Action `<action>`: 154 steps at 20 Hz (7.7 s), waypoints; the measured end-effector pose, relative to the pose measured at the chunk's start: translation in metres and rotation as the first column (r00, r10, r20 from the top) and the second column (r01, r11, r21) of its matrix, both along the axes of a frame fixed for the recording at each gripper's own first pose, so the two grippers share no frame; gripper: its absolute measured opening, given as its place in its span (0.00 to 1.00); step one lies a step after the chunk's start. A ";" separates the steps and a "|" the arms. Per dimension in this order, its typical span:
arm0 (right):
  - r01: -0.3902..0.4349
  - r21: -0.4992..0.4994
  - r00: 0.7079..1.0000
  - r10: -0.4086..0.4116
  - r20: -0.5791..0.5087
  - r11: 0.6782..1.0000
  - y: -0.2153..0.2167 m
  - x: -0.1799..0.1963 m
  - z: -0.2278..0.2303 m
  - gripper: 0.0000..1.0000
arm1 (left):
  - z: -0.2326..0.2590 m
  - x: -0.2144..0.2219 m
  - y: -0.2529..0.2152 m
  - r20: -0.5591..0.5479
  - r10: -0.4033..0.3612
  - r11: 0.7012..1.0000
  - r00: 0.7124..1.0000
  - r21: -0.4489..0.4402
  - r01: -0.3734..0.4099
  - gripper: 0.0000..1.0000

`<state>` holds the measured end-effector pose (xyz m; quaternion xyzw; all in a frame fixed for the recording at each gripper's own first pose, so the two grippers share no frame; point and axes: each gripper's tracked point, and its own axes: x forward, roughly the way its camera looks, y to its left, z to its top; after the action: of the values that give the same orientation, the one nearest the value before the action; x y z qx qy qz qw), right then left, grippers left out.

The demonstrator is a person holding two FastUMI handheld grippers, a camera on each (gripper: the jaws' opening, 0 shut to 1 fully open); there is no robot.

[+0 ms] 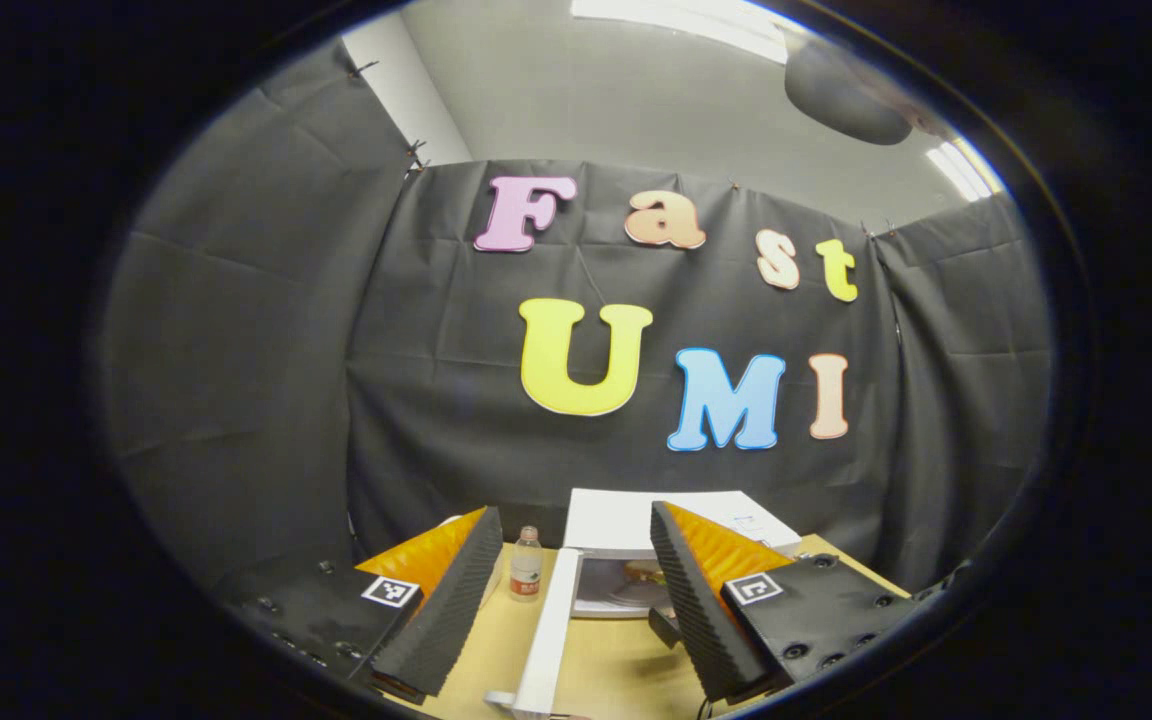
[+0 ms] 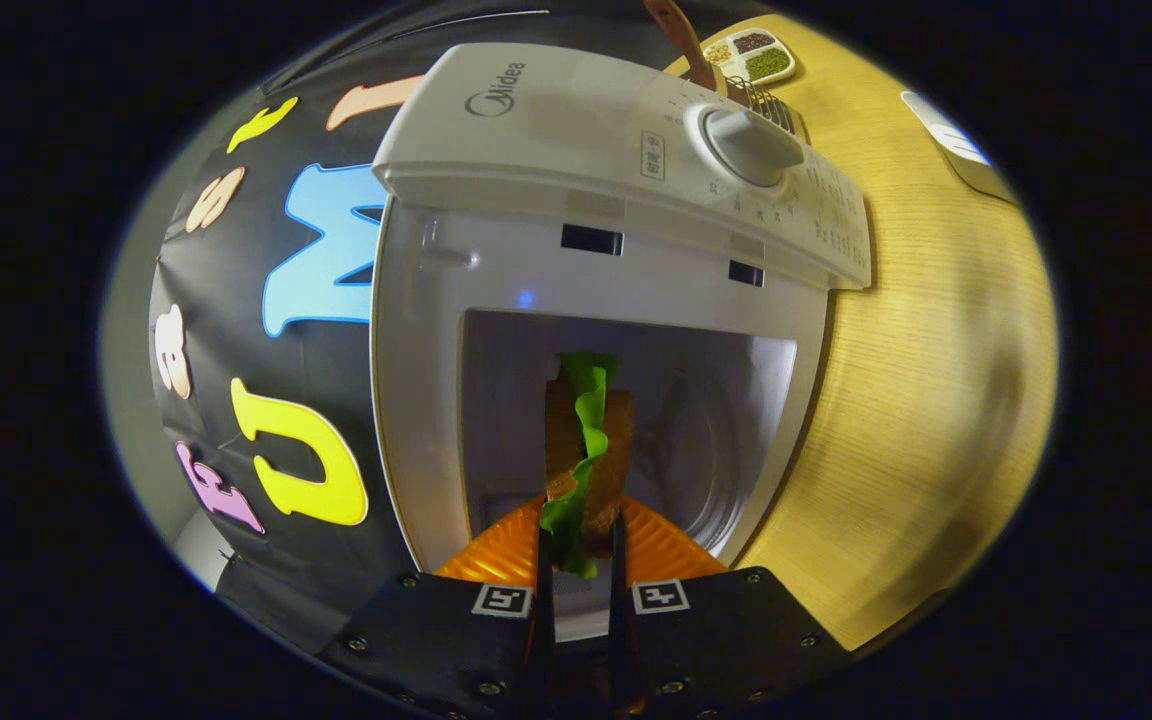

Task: Open the microwave oven with the left hand, put the food in, and close the microwave oven.

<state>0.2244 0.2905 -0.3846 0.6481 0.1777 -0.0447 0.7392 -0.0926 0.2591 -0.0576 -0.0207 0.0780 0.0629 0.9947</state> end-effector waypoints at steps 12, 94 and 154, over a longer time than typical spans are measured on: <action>0.075 -0.081 0.990 -0.084 -0.115 0.994 0.022 0.038 -0.049 0.22 | -0.013 -0.005 0.022 -0.037 0.042 0.999 0.998 -0.017 -0.042 0.92; 0.073 -0.980 0.932 0.337 0.133 0.186 -0.185 -0.216 0.280 0.96 | -0.246 -0.095 -0.077 -0.498 -0.195 0.979 0.845 -0.052 0.196 0.07; 0.113 -0.980 0.972 0.184 0.143 0.163 -0.348 -0.204 0.289 0.96 | -0.300 0.180 -0.314 -0.425 -0.425 0.904 0.799 -0.158 0.397 0.07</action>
<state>0.0205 -0.0577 -0.0955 0.0116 0.0353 -0.0567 0.9977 0.0873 -0.0547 -0.3572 -0.0187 0.3103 -0.1537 0.9379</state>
